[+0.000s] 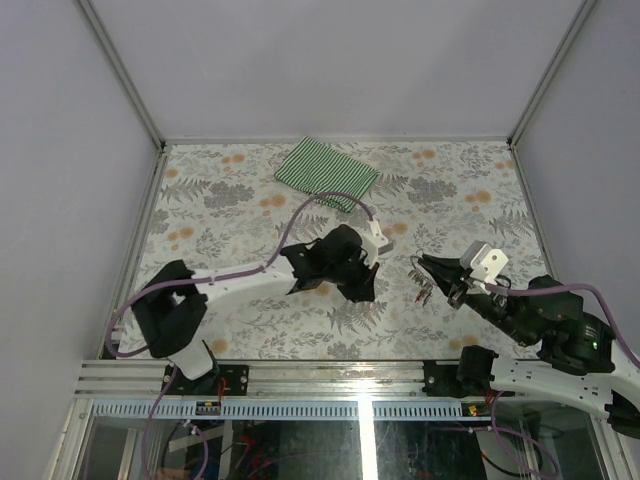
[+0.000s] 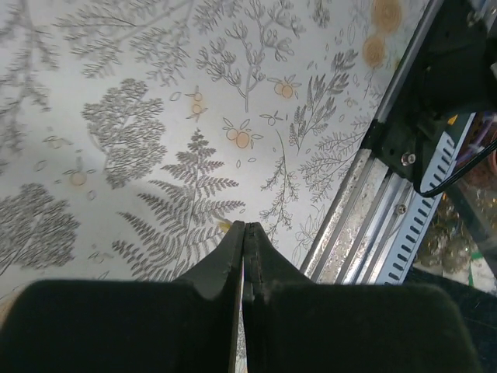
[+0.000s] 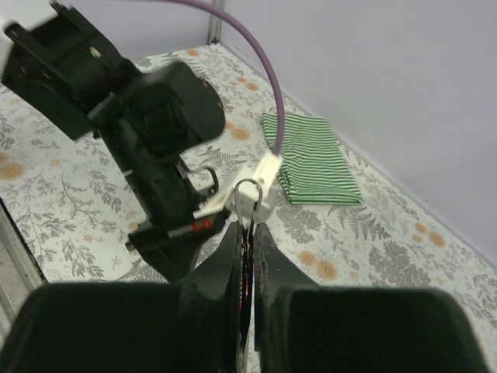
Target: Put the keys on the keyring
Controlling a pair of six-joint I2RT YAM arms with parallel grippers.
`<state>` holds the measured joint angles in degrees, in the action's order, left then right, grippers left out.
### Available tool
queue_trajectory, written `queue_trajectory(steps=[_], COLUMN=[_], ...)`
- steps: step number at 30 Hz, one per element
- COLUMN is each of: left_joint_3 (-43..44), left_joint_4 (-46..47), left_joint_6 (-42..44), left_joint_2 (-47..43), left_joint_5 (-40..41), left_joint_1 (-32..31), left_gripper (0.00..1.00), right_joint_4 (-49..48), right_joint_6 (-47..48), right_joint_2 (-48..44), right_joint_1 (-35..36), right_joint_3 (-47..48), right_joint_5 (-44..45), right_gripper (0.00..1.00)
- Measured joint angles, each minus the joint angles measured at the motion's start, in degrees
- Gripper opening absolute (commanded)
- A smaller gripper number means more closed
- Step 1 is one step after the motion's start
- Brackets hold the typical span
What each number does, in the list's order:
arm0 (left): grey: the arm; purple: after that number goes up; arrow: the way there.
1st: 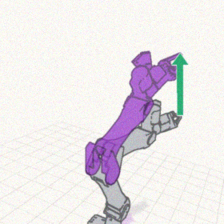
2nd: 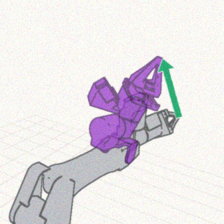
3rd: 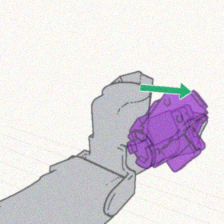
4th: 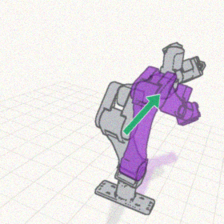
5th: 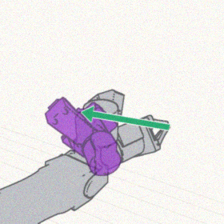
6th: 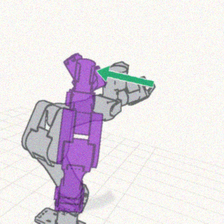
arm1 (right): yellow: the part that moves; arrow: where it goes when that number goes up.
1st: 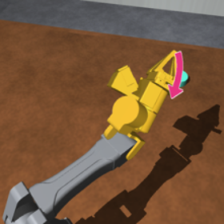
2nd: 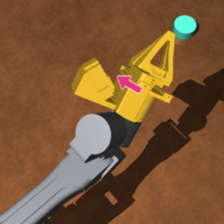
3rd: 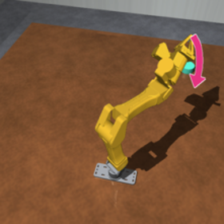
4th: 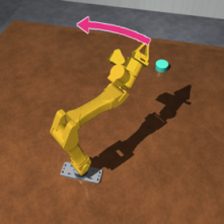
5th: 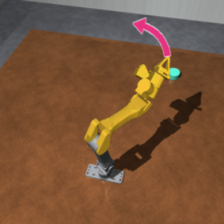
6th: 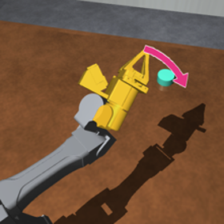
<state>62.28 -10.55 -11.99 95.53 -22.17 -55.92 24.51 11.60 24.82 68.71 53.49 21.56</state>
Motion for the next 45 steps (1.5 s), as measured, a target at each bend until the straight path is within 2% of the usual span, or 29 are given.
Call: queue_trajectory(steps=[9, 16, 21, 28, 35, 40, 45], left_joint_3=[-3.3, -2.43, 0.44, 6.16, 10.58, 12.17, 13.9], left_joint_4=[1.01, -0.33, -1.95, -7.17, -15.3, -18.58, -21.35], left_joint_6=[-4.26, -3.63, -1.25, 3.26, 6.97, 8.66, 9.92], left_joint_2=[-14.8, -26.43, -32.87, -37.44, -37.9, -37.92, -37.83], left_joint_5=[4.9, 7.13, 6.71, 1.09, -7.52, -13.68, -18.49], left_joint_1=[3.98, 4.28, 4.28, 4.28, 4.28, 4.28, 4.28], left_gripper=[0.0, 0.0, 0.0, 0.0, 0.0, 0.0, 0.0], right_joint_4=[-3.06, -5.31, -5.49, -2.56, 5.55, 10.86, 15.04], right_joint_6=[6.27, 9.68, 9.57, 12.0, 16.46, 18.29, 19.98], right_joint_2=[-0.2, 2.08, 6.91, 17.2, 26.64, 30.51, 31.85], right_joint_1=[-0.02, 0.04, 0.04, 0.04, 0.11, 0.17, 0.2], right_joint_3=[-0.74, -0.74, 0.85, 7.26, 17.55, 23.76, 26.14], right_joint_5=[-2.45, -11.93, -20.17, -30.4, -39.21, -43.67, -45.81], right_gripper=[0.0, 0.0, 0.0, 0.0, 0.0, 0.0, 0.0])
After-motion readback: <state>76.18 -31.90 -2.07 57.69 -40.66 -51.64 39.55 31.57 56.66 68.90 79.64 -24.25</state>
